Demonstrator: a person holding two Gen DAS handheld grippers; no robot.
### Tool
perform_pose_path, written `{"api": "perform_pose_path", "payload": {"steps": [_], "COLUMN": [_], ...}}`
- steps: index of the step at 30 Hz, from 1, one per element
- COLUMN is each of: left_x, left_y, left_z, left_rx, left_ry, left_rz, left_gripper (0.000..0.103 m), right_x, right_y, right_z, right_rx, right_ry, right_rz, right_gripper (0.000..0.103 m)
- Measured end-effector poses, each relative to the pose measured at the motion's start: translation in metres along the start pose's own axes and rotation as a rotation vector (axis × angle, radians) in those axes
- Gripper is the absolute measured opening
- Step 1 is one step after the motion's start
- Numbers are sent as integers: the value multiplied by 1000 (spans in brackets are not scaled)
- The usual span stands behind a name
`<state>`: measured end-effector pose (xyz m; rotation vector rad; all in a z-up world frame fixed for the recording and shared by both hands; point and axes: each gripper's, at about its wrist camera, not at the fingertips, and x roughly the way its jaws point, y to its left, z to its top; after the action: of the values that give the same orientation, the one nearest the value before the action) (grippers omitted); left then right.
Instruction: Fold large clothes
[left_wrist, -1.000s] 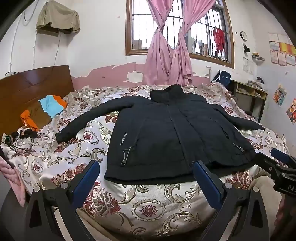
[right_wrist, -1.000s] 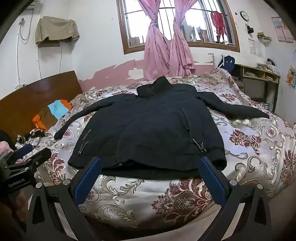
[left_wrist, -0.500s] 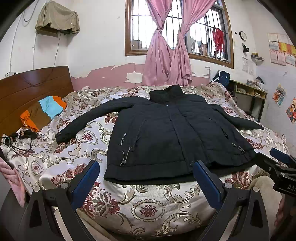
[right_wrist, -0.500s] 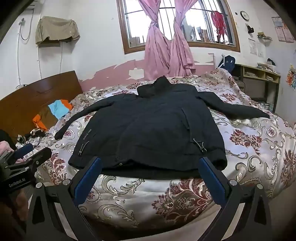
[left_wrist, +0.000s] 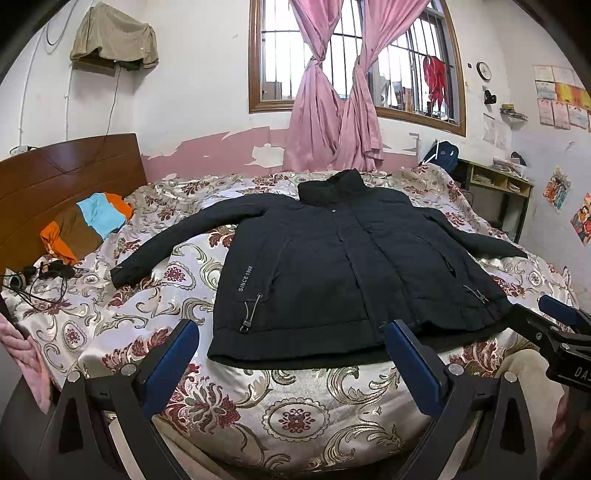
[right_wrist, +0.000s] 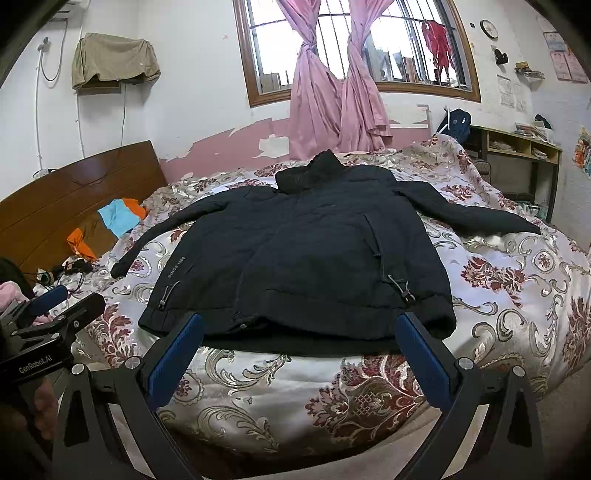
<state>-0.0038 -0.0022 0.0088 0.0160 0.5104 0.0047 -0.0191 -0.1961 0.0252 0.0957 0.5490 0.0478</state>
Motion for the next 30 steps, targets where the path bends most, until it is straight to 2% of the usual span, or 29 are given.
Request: {"api": "perform_pose_path", "payload": {"steps": [30], "left_x": [2], "left_y": [0], "left_z": [-1], "left_rx": [2], "left_ry": [-2], "left_rz": [1], "left_gripper": [102], "right_x": [0], "right_y": [-1], "right_z": [0], "right_rx": [1], "right_ry": [2], "right_rz": [1], "right_gripper": [102]}}
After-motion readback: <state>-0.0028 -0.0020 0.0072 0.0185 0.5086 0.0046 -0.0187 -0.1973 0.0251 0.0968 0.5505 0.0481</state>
